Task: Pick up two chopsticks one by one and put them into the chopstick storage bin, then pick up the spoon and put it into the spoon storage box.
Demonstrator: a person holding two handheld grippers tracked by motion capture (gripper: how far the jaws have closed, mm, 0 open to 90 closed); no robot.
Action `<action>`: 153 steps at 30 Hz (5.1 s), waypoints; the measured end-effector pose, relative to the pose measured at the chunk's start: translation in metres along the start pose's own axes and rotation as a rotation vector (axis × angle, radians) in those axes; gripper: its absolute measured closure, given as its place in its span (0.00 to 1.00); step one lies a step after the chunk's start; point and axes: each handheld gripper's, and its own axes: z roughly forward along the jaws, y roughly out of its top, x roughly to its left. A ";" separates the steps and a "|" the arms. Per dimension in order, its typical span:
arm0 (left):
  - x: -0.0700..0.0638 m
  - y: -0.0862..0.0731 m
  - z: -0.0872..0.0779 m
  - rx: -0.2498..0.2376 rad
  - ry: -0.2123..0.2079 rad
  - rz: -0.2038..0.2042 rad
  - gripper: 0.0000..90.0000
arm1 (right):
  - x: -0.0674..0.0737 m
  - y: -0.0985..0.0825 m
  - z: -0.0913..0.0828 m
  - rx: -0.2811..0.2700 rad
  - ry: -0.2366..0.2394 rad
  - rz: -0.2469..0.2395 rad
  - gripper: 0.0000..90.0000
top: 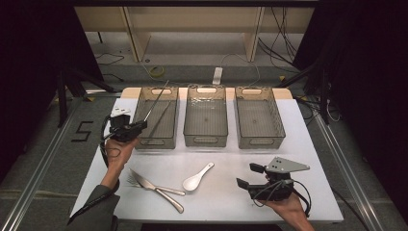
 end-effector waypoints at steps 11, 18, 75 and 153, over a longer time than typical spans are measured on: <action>0.003 0.004 0.010 0.044 0.057 0.025 0.92 | 0.003 0.000 0.002 0.024 0.017 -0.013 0.30; 0.007 0.004 0.016 0.048 0.048 -0.017 0.86 | 0.003 0.000 0.002 0.017 0.015 -0.011 0.30; -0.095 -0.007 -0.006 0.171 -0.297 0.168 0.22 | -0.003 -0.003 -0.006 -0.025 -0.027 0.007 0.29; -0.180 -0.060 0.062 0.590 -0.371 0.425 0.83 | 0.002 -0.003 0.000 0.005 -0.021 -0.015 0.28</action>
